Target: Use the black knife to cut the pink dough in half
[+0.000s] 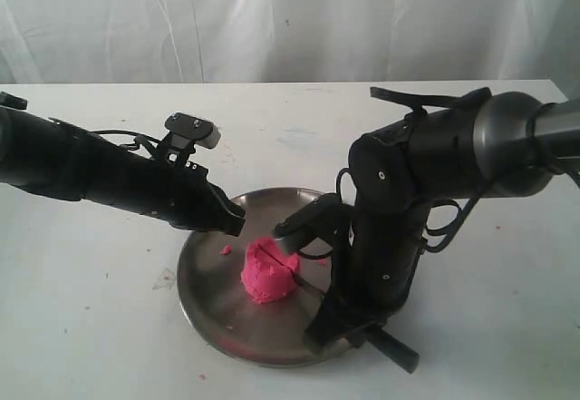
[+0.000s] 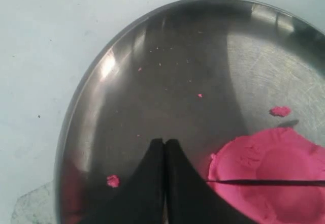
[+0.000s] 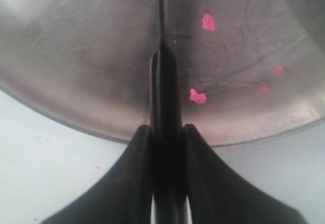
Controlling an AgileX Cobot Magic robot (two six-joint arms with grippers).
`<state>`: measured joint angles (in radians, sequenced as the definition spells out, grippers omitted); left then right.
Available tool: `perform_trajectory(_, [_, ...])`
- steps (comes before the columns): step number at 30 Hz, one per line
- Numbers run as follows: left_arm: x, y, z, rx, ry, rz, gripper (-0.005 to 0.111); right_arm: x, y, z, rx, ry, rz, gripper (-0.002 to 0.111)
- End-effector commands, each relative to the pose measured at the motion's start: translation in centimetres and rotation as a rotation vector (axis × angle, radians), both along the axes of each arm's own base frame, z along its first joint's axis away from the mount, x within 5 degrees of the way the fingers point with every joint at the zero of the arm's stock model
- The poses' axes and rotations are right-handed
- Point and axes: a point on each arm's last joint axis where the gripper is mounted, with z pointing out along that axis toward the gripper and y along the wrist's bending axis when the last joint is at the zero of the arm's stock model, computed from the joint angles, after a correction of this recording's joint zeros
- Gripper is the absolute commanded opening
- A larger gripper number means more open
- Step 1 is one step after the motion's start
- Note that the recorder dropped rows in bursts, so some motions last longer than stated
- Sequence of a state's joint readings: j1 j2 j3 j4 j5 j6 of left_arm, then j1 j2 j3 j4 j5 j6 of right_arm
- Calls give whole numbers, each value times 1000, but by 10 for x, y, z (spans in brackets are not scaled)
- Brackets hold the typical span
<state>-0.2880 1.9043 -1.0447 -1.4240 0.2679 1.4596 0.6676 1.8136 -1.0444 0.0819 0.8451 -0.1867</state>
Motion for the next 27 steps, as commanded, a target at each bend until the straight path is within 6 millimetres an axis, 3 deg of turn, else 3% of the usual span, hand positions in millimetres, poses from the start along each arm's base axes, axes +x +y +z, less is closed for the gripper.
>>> perform_trajectory(1, [-3,-2,3,-19,2,-12,0,2,2,-2,-8,2,19,5])
perform_trajectory(15, [-3,-2,3,-19,2,-12,0,15,13,15,36,-58,30,5])
perform_trajectory(27, [-4,-3,4,-32,7,-25,0,17,15,1,10,-21,36,5])
